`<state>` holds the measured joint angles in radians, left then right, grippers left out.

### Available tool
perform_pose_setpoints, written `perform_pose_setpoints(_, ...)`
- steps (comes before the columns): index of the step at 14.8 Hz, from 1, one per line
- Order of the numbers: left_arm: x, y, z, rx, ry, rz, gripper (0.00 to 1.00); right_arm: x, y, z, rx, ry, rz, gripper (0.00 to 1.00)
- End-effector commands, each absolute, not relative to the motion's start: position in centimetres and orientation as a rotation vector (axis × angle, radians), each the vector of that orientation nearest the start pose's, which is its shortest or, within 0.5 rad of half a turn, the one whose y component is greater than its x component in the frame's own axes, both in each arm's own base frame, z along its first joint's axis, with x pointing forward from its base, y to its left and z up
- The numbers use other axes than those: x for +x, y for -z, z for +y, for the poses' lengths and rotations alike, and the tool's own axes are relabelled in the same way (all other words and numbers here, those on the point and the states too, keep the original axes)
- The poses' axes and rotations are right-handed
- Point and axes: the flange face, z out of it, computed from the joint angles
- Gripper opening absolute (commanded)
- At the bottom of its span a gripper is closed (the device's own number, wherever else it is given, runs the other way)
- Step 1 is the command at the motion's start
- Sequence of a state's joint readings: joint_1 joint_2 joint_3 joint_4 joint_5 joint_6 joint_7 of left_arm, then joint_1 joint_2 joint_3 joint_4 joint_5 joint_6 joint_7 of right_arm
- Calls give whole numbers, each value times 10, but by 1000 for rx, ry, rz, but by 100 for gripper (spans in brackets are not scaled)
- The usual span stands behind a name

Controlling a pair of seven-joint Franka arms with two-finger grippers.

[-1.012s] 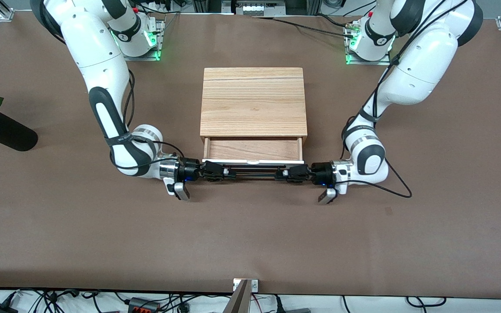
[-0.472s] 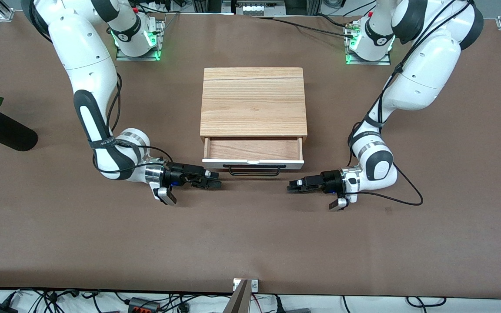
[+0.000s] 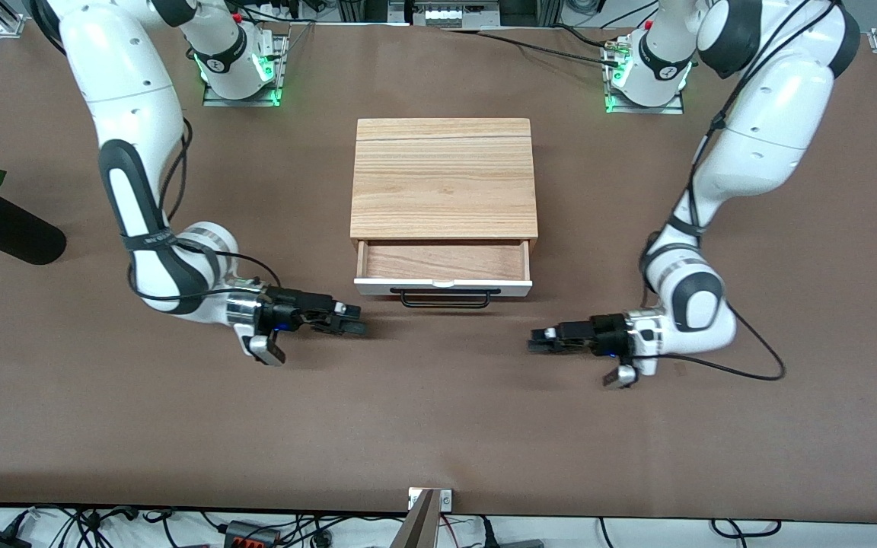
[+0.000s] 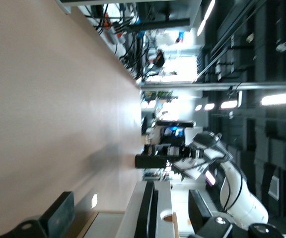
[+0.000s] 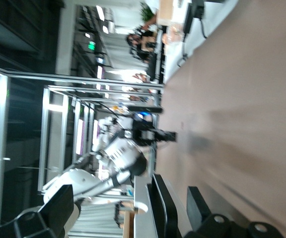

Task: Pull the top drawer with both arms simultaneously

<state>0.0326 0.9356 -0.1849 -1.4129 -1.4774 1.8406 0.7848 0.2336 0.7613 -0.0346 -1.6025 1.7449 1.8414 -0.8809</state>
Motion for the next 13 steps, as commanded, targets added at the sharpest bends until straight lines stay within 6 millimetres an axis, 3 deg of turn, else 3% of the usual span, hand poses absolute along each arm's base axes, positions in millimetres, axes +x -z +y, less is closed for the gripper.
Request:
perform_pose_setpoints(1,719,-220,-120,1811,12,-61,100,669,-252,189,-1812,69,39,100)
perform_pose_setpoints(6,719,-321,-68,2246,45,-311,100,668,-298,109,-2279,-64,-117,100)
perform_pose_setpoints(8,709,-367,-57,2408,76,-405,100,664,-312,93,-2452,-143,-127,100)
perform_pose_setpoints(10,695,-399,-50,2523,160,-462,100,658,-332,71,-2715,-227,-139,100)
perform_pose_setpoints(13,681,-456,-10,2650,129,-423,100,654,-361,42,-2989,-255,-134,100)
